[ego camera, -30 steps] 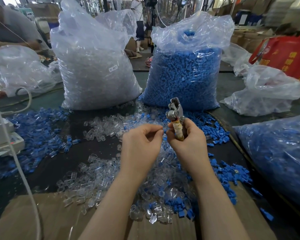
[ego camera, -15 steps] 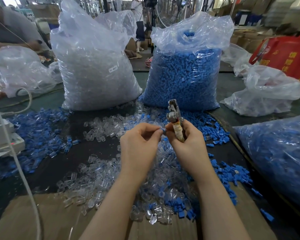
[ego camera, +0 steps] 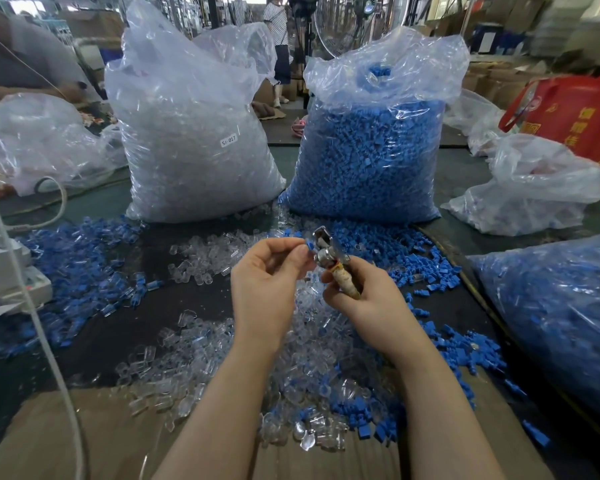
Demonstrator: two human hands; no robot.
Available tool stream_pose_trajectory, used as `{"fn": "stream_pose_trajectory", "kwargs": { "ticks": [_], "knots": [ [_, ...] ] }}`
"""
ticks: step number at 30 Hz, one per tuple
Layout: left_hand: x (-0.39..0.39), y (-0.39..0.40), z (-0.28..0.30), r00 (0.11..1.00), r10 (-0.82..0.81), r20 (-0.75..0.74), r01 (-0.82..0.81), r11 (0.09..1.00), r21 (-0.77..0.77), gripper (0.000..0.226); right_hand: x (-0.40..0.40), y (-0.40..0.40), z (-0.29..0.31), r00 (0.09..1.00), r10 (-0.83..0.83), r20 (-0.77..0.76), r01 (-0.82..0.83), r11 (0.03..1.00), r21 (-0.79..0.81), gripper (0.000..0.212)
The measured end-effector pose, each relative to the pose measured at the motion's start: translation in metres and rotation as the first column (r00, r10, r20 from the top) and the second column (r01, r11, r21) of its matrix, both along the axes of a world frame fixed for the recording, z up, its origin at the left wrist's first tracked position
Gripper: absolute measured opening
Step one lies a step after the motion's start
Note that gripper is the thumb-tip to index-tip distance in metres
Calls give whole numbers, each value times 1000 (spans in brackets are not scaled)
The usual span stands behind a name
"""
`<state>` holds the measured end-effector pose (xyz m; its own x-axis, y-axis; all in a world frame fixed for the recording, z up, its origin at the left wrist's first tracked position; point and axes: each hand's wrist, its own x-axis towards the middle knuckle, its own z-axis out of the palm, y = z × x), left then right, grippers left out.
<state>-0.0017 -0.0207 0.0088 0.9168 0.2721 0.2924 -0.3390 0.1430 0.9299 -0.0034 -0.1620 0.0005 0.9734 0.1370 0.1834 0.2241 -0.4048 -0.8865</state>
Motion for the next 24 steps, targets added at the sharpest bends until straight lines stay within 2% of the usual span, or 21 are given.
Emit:
{"fn": "stream_pose_trajectory", "kwargs": {
  "ticks": [8,24],
  "knots": [
    [-2,1,1,999,-40,22,40,999,-8,12,0,-1,-1,999,34,-23,-35,999,-37,18],
    [-3,1,3,999,-38,21,39,999,-18,12,1,1,-6,997,-38,69,49,986,-157,18]
  ]
}}
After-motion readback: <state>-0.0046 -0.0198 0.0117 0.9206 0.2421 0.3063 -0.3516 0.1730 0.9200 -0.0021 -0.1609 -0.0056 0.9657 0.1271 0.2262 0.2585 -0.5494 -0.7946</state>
